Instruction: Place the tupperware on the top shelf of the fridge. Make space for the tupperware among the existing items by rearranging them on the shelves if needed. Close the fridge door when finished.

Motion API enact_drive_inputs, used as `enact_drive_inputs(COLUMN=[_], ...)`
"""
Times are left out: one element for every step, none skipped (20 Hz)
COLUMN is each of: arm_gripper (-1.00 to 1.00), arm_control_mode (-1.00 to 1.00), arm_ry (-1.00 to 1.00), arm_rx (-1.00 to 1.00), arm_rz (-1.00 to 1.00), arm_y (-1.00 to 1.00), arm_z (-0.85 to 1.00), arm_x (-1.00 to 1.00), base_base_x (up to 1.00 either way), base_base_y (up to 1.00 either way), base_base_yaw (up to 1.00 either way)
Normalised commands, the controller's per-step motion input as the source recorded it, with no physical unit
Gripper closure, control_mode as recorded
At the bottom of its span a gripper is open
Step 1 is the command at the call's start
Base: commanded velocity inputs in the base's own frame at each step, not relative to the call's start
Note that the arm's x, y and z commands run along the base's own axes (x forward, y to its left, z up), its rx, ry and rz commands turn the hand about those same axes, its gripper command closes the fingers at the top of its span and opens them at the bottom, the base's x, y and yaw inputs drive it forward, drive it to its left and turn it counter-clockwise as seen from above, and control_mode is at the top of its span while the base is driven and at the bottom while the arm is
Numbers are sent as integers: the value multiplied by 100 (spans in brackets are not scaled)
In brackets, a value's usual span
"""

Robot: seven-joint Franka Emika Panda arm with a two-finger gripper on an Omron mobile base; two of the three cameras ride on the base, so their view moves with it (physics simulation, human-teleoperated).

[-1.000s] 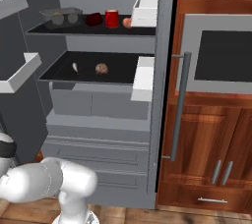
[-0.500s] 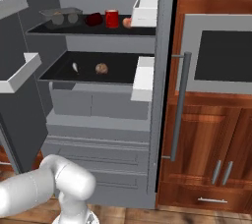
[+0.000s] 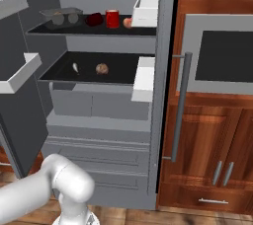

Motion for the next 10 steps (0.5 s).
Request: enact_drive_inputs(arm_gripper=[-100,-100,-100,-100,-100,-100,-100,-100,-100,-100], arm_control_mode=[-100,-100,-100,-100,-100,-100,-100,-100,-100,-100], arm_ry=[2,3,4,7,8,11,14,15,14,14], arm_rx=[-2,-2,-3,-4,-5,-8,-10,-12,-14,-15], arm_rz=[-7,-7,-7,-7,-6,-6,-5,-5,-4,-4], arm_y=[0,0,0,0,0,1,6,15,29,37], arm_z=[-36,-35,-34,-26,-21,-14,-9,-5,-4,-4], arm_x=[22,30,34,42,46,49,52,53,53,53], base_base_x=[0,0,0,0,0,0,0,0,0,0], base_base_y=[0,0,0,0,0,0,0,0,0,0], base_base_yaw=[0,0,0,0,0,0,0,0,0,0])
